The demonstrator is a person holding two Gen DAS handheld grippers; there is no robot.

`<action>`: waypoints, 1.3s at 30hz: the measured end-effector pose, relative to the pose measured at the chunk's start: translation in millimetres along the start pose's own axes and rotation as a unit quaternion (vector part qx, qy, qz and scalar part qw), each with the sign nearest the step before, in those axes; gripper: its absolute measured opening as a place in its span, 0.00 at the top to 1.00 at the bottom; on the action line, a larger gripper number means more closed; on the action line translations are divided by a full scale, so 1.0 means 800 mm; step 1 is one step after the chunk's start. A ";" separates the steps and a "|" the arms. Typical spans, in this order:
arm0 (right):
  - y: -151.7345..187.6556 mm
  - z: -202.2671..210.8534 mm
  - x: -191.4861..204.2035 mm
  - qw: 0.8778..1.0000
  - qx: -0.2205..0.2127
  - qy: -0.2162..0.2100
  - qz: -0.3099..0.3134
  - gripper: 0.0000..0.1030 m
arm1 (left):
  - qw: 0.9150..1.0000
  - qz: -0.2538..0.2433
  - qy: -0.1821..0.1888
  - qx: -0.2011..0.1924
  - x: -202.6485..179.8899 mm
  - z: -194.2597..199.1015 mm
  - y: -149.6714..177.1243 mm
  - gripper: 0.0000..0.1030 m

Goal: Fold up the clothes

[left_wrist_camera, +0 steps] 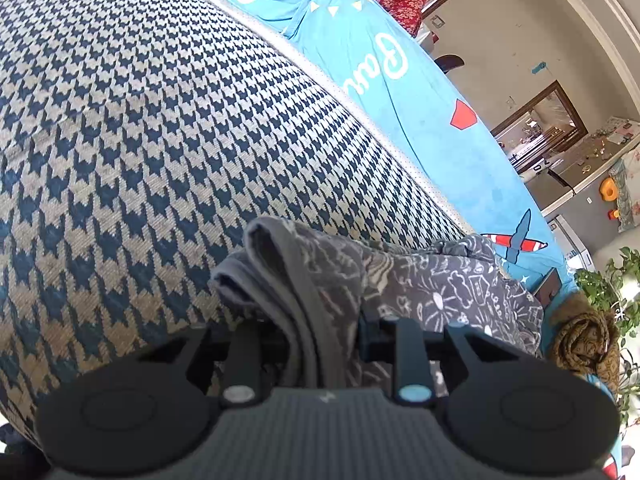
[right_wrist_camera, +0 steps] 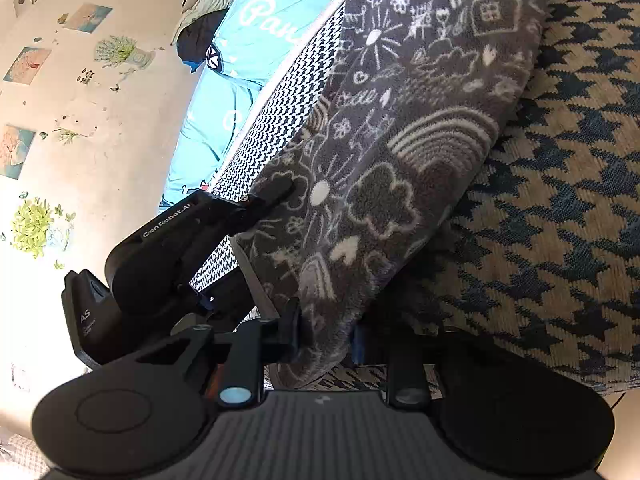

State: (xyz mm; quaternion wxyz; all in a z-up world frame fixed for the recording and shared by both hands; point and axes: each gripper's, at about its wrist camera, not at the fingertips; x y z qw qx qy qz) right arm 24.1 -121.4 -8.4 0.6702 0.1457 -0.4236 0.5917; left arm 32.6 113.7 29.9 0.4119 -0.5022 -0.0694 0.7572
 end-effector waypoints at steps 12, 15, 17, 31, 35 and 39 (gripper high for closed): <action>0.014 -0.018 0.052 0.999 0.005 -0.016 0.038 0.78 | 0.998 -0.055 -0.023 -0.027 -0.003 0.049 -0.052 0.77; 0.020 -0.031 0.073 0.998 0.012 -0.023 0.051 0.78 | 0.996 -0.071 -0.038 -0.028 0.001 0.057 -0.071 0.77; 0.021 -0.041 0.088 0.998 0.018 -0.030 0.059 0.78 | 0.995 -0.083 -0.050 -0.029 0.003 0.060 -0.087 0.77; 0.027 -0.072 0.097 0.993 0.080 -0.012 0.086 0.69 | 0.976 -0.032 -0.189 -0.107 0.033 0.082 -0.118 0.23; 0.024 -0.040 0.086 0.988 0.079 -0.014 0.134 0.69 | 0.966 -0.041 -0.194 -0.165 0.021 0.105 -0.116 0.14; 0.013 -0.009 0.089 0.979 0.058 -0.003 0.195 0.69 | 0.976 -0.043 -0.167 -0.135 0.015 0.095 -0.108 0.14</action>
Point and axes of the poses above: each gripper's, at about its wrist camera, not at the fingertips, and z roughly against the way its jaws point, x to its left, y to its underside, and after that the axes turned 8 degrees about y, right-handed
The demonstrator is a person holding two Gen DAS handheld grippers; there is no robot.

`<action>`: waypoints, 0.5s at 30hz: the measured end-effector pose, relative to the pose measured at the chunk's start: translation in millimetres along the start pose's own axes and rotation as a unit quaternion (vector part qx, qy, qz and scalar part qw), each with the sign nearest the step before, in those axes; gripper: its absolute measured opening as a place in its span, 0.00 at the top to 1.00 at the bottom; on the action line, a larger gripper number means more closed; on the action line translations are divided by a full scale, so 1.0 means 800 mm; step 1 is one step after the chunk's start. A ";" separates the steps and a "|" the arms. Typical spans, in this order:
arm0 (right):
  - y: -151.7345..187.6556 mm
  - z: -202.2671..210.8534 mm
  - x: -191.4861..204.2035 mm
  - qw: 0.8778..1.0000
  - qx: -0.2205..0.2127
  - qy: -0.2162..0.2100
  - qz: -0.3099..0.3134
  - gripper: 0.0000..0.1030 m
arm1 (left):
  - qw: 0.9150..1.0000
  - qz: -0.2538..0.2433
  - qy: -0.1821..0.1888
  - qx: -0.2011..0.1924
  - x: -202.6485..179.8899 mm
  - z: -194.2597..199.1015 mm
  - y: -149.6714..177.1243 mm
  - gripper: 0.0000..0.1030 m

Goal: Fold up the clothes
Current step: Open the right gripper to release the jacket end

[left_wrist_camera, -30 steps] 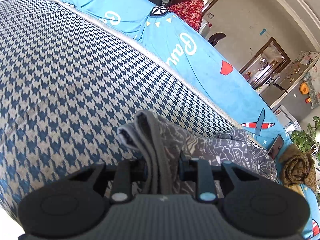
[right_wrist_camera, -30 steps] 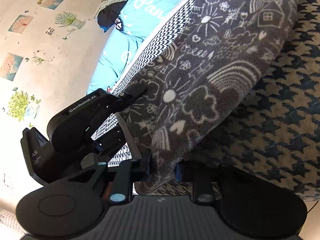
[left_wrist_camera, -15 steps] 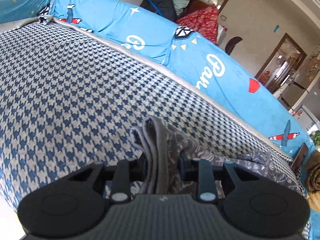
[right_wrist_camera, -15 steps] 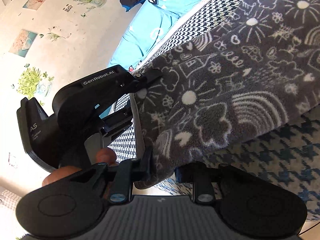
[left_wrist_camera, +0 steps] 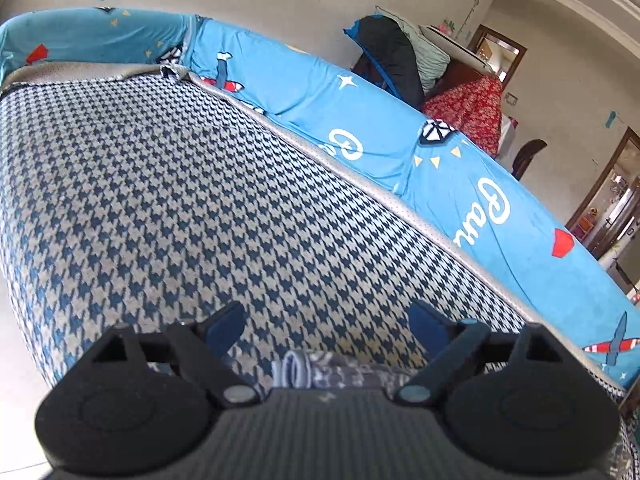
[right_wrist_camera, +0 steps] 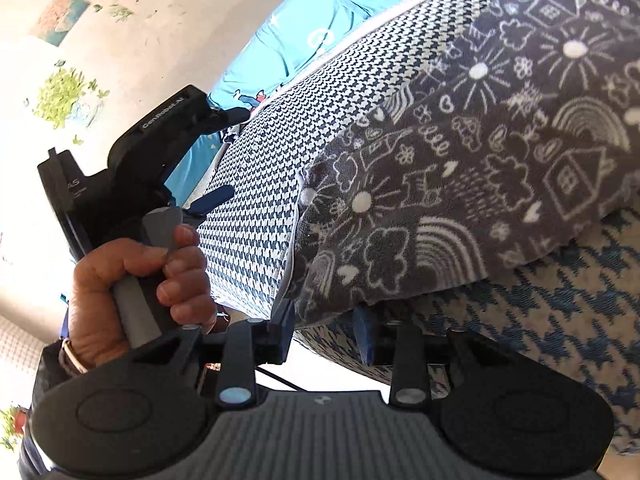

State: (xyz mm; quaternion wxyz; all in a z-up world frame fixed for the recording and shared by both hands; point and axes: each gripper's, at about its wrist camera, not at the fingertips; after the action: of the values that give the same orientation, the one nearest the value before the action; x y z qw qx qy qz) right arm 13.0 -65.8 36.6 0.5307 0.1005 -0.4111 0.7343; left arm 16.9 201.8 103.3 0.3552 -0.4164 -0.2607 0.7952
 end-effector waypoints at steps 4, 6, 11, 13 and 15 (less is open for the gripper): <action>-0.023 0.026 0.004 0.997 -0.029 0.043 0.063 0.69 | 0.999 -0.024 0.021 0.025 -0.027 -0.015 0.014 0.07; -0.032 0.042 0.000 0.993 -0.045 0.071 0.088 0.68 | 0.998 -0.037 0.031 0.038 -0.040 -0.023 0.022 0.03; -0.053 0.081 -0.025 0.973 -0.088 0.144 0.155 0.64 | 0.993 -0.073 0.052 0.077 -0.067 -0.041 0.047 0.02; -0.061 0.094 -0.037 0.963 -0.108 0.179 0.173 0.64 | 0.990 -0.087 0.062 0.088 -0.075 -0.045 0.055 0.00; -0.070 0.107 -0.053 0.953 -0.125 0.210 0.178 0.64 | 0.988 -0.098 0.070 0.098 -0.082 -0.049 0.063 0.00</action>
State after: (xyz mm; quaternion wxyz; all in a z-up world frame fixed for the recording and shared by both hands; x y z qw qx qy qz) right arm 54.4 -150.7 94.9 0.4740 -0.1982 -0.3896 0.7643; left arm 59.1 124.4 78.8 0.4877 -0.4066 -0.1960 0.7473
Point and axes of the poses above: each gripper's, at about its wrist camera, not at the fingertips, and z roughly against the way its jaws point, x to its left, y to its underside, and after that the axes turned 8 degrees about y, right-handed
